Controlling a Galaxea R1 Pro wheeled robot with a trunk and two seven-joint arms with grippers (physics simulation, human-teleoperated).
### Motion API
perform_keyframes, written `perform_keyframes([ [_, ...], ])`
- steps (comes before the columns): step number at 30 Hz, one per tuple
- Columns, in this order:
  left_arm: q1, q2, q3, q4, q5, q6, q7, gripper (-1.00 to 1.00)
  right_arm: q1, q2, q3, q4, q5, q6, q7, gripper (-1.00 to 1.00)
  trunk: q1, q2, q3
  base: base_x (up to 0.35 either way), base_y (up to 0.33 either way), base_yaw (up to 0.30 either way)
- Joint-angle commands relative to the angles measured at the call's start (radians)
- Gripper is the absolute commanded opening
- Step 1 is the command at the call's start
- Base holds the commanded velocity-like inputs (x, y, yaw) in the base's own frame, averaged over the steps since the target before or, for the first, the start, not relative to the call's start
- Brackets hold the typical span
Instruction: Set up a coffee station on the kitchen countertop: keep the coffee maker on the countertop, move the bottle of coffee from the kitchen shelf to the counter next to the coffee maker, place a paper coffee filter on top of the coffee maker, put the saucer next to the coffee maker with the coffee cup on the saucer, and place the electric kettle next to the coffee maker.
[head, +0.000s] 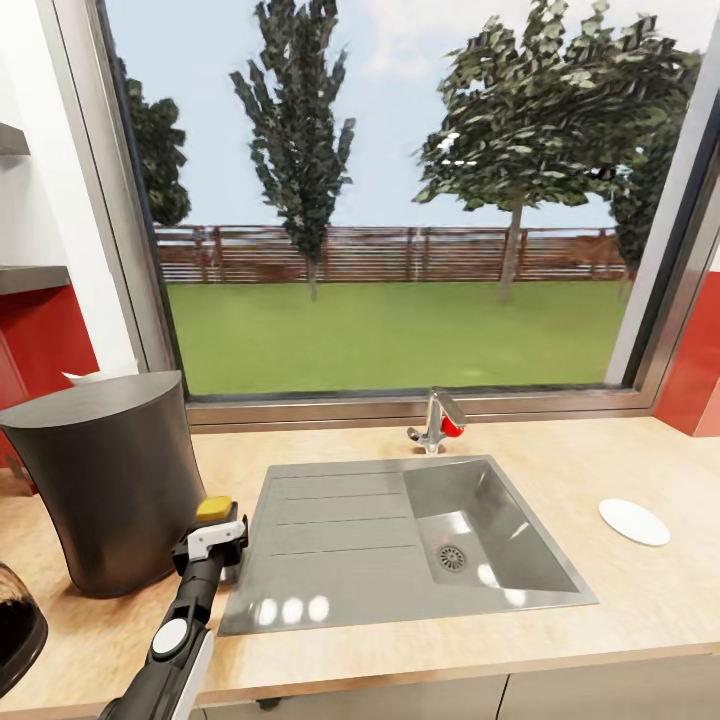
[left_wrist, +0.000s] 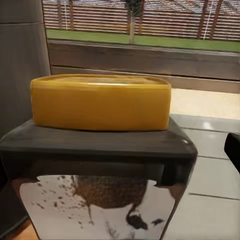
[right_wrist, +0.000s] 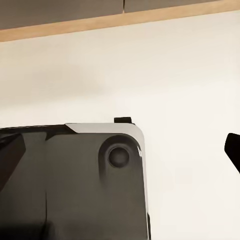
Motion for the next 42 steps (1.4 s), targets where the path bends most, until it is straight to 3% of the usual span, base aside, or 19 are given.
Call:
perform_keyframes([
  [1,0.000,-0.001,0.001,0.001,-0.002,-0.003,0.002,1.00,0.000,0.000,0.003,0.001,-0.008,-0.004,0.000,1.00,0.000,-0.001,0.000,0.000,0.000,0.000],
  [17,0.000,-0.001,0.001,0.007,-0.002,-0.004,0.002,1.00,0.000,0.000,0.003,0.001,-0.008,-0.004,0.000,1.00,0.000,-0.001,0.000,-0.005,0.000,0.000],
  [28,0.000,-0.001,0.000,0.013,-0.004,-0.005,0.002,1.00,0.000,0.000,0.003,0.001,-0.008,-0.004,0.000,1.00,0.000,-0.001,0.000,-0.303,-0.017,0.000],
  [42,0.000,-0.001,0.000,0.013,-0.004,-0.004,0.002,1.00,0.000,0.000,0.003,0.001,-0.008,-0.004,0.000,1.00,0.000,-0.001,0.000,-0.279,-0.176,0.000],
])
